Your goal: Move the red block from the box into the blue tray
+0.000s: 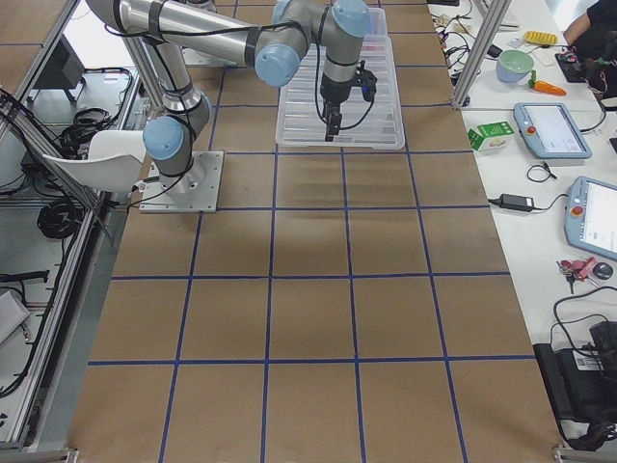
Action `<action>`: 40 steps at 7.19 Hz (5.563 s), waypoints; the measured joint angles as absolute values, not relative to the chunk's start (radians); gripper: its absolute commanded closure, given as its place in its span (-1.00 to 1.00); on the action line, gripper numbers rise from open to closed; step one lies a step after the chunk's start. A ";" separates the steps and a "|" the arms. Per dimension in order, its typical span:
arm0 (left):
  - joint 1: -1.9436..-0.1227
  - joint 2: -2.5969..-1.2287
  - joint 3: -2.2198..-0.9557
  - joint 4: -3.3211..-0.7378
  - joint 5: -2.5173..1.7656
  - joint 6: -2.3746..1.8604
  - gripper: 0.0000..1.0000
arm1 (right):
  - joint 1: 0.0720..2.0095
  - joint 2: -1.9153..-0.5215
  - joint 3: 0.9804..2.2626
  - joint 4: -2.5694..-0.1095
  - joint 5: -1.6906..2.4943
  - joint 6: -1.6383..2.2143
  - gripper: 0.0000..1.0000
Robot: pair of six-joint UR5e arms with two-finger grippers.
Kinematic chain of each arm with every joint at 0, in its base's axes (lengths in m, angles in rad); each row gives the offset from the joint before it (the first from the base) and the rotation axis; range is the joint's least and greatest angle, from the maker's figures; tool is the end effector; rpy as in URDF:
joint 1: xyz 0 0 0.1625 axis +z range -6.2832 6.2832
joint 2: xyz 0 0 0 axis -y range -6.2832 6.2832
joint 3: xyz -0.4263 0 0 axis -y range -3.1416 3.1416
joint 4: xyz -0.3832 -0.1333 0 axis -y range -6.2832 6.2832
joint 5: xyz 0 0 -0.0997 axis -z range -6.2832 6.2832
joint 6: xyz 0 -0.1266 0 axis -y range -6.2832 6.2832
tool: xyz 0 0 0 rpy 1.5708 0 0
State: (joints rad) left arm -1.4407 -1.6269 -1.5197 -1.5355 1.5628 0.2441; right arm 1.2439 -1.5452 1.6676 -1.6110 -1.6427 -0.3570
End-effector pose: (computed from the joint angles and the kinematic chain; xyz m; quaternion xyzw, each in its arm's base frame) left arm -0.0669 -0.5237 0.4627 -0.0570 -0.9982 0.0156 0.0011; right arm -0.0366 -0.4947 0.4078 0.0165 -0.9984 -0.0507 0.0201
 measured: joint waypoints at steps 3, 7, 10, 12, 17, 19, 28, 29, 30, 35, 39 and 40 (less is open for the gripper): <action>-1.575 -1.579 -1.525 -1.561 1.604 0.110 -1.00 | 1.181 -1.465 1.669 -1.673 -1.643 -0.378 -1.00; -1.588 -1.578 -1.529 -1.562 1.606 0.091 -1.00 | 1.169 -1.413 1.688 -1.712 -1.639 -0.372 -1.00; -1.562 -1.567 -1.529 -1.572 1.604 0.095 -1.00 | 1.173 -1.409 1.704 -1.716 -1.633 -0.369 -1.00; -1.555 -1.562 -1.528 -1.574 1.599 0.108 -1.00 | 1.177 -1.401 1.704 -1.716 -1.629 -0.366 -1.00; -1.509 -1.550 -1.522 -1.596 1.567 0.144 -1.00 | 1.217 -1.388 1.704 -1.746 -1.625 -0.331 -1.00; -1.503 -1.546 -1.525 -1.598 1.560 0.147 -1.00 | 1.233 -1.388 1.704 -1.746 -1.603 -0.303 -1.00; -1.503 -1.542 -1.531 -1.606 1.562 0.147 -1.00 | 1.450 -1.379 1.704 -1.769 -1.586 -0.029 -1.00; -1.503 -1.542 -1.532 -1.606 1.562 0.147 -1.00 | 1.474 -1.372 1.704 -1.778 -1.586 0.008 -1.00; -1.503 -1.542 -1.532 -1.606 1.562 0.147 -1.00 | 1.494 -1.369 1.704 -1.782 -1.586 0.029 -1.00; -1.505 -1.542 -1.532 -1.606 1.562 0.147 -1.00 | 1.513 -1.376 1.684 -1.782 -1.587 0.049 -1.00; -1.505 -1.542 -1.532 -1.612 1.579 0.146 -1.00 | 1.512 -1.561 1.608 -1.591 -1.570 0.051 -1.00; -1.507 -1.542 -1.532 -1.613 1.587 0.146 -1.00 | 1.512 -1.590 1.604 -1.570 -1.557 0.055 -1.00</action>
State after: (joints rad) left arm -1.5069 -1.5423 -1.5322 -1.6129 1.5873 0.1457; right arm 1.5123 -1.5898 1.6040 -1.5696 -1.5570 0.0552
